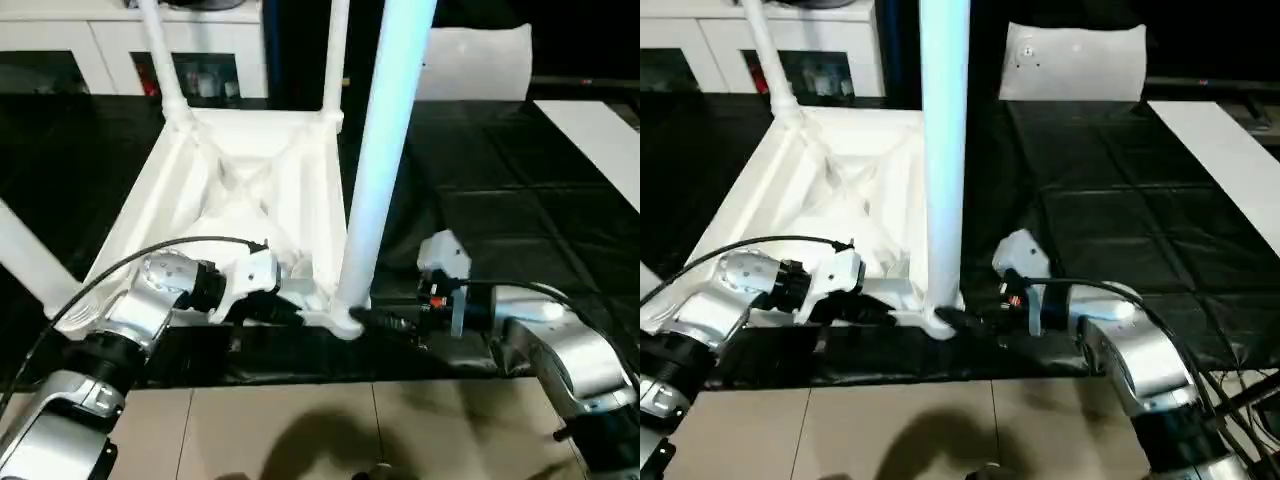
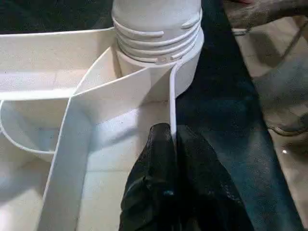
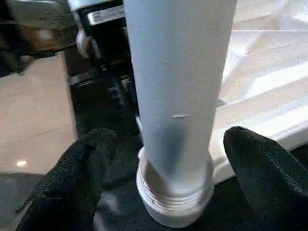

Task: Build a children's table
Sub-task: Rotate leg to tighten

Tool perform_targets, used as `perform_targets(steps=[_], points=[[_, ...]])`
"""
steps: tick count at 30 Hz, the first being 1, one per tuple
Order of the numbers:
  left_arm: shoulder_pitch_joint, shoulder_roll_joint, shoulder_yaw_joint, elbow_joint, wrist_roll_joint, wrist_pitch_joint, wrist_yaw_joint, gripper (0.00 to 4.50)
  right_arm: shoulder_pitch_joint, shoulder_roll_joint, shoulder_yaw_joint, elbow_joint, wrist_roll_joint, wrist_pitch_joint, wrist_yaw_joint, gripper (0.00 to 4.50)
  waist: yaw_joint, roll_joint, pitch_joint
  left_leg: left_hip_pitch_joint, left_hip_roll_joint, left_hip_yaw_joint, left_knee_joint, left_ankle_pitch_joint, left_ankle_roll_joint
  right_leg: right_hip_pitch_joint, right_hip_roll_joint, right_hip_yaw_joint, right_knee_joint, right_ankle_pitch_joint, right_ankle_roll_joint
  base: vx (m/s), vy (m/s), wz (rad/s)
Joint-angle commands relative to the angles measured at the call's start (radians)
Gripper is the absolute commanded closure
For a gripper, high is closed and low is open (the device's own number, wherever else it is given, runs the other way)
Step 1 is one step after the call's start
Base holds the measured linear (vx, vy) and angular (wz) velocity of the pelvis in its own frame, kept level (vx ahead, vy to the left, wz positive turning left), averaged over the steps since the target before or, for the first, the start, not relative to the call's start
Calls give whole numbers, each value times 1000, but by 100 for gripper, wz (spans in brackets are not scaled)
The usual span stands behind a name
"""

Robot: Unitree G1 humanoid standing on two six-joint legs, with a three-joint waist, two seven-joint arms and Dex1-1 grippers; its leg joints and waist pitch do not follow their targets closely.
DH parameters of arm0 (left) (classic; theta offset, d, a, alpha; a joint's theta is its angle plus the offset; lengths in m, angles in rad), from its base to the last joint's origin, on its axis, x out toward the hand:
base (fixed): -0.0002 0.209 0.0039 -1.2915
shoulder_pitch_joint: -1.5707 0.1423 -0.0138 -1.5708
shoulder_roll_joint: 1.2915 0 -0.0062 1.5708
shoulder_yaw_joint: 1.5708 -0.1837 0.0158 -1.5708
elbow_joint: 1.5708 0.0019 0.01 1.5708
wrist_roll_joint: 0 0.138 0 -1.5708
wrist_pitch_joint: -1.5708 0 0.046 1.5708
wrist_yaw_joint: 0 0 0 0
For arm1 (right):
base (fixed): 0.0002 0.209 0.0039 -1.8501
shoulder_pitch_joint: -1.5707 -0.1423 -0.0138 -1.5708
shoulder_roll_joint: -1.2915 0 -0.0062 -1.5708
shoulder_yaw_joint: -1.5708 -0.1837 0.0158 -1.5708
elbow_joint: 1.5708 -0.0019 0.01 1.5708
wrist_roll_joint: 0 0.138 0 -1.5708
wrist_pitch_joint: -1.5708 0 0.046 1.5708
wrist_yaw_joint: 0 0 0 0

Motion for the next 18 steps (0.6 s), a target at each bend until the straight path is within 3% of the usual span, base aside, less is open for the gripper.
perform_targets(steps=[1, 6, 8, 18], points=[[10, 6, -37, -45, 3, -15, -55, 450, -28, -10, 19, 29, 19, -22, 63, 80, 6, -6, -71, -17, 41, -1, -69, 23, 85, 75, -81, 55, -63, 48, -269, 0, 0, 0], [16, 13, -48, -85, 1, -10, -91, 450, -76, -2, 42, 105, 1, -67, 120, 128, 13, 0, -72, -12, 44, 0, -69, 23, 83, 71, -83, 55, -62, 39, -280, 0, 0, 0], [18, 13, -51, -95, 1, -9, -96, 450, -89, 0, 49, 126, -7, -78, 135, 152, 18, -5, -71, -14, 43, 1, -70, 25, 81, 71, -82, 53, -61, 39, -279, 0, 0, 0], [28, 11, -43, -91, 6, 11, -92, 450, -124, -1, 89, 184, 8, -68, 251, 239, 26, -9, -73, -15, 42, 2, -68, 35, 82, 72, -82, 52, -60, 43, -273, 0, 0, 0]])
